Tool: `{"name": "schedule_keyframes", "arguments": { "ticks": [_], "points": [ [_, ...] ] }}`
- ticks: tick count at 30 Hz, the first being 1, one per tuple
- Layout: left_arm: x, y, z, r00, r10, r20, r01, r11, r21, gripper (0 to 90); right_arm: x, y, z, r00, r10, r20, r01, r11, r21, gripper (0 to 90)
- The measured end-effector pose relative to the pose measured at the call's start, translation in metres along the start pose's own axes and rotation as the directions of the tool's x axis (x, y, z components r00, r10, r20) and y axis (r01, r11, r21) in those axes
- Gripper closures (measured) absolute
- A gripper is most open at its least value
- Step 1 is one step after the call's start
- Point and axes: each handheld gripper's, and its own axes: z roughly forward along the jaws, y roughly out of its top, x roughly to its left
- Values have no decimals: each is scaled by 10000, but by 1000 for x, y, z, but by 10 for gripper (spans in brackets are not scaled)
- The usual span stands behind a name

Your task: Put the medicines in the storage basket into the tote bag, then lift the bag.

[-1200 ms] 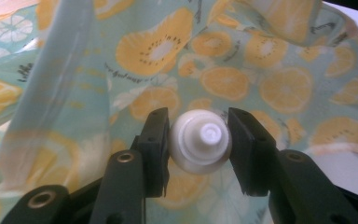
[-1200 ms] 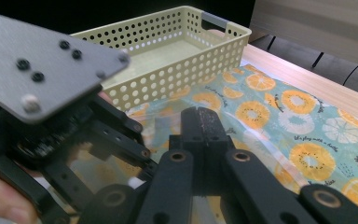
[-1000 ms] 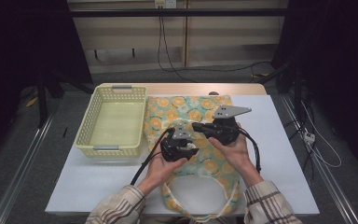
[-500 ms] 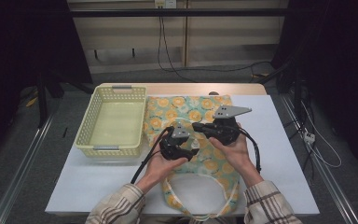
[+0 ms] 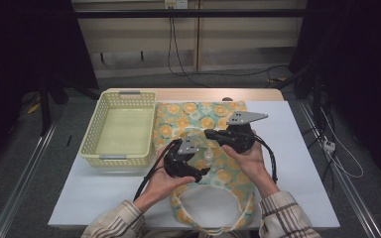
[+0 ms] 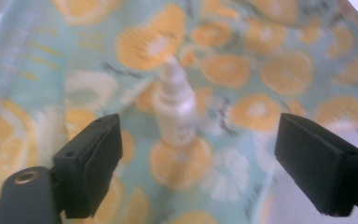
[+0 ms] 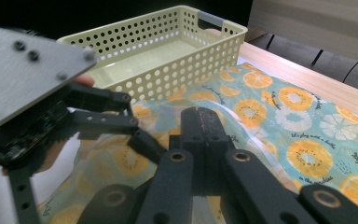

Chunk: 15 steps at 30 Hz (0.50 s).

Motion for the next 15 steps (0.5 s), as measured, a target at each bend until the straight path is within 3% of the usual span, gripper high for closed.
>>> {"name": "schedule_keyframes", "arguments": {
  "ticks": [3,5,9,11,13,15],
  "points": [
    [-7,-1,-9,9998,73,200,-68,9997,-242,128,1,-1,0,10000,-48,-40,48,10000,45,900],
    [-12,-2,-14,9999,76,71,-73,9990,-440,135,0,-1,-1,10000,-39,-26,39,10000,42,900],
    [-13,-10,-19,9999,77,151,-69,9985,-543,153,-1,-3,-3,10000,-19,46,19,10000,82,900],
    [-11,-16,-18,10000,82,45,-80,9995,-298,185,-1,-4,-3,10000,-19,48,19,10000,91,900],
    [-10,-24,-15,9993,-304,204,310,9991,-295,214,-1,-4,-3,10000,-35,49,35,9999,95,900],
    [-11,-29,-13,9995,-107,293,103,9998,156,220,0,-4,-2,10000,-14,20,14,9999,109,900]
  ]
}}
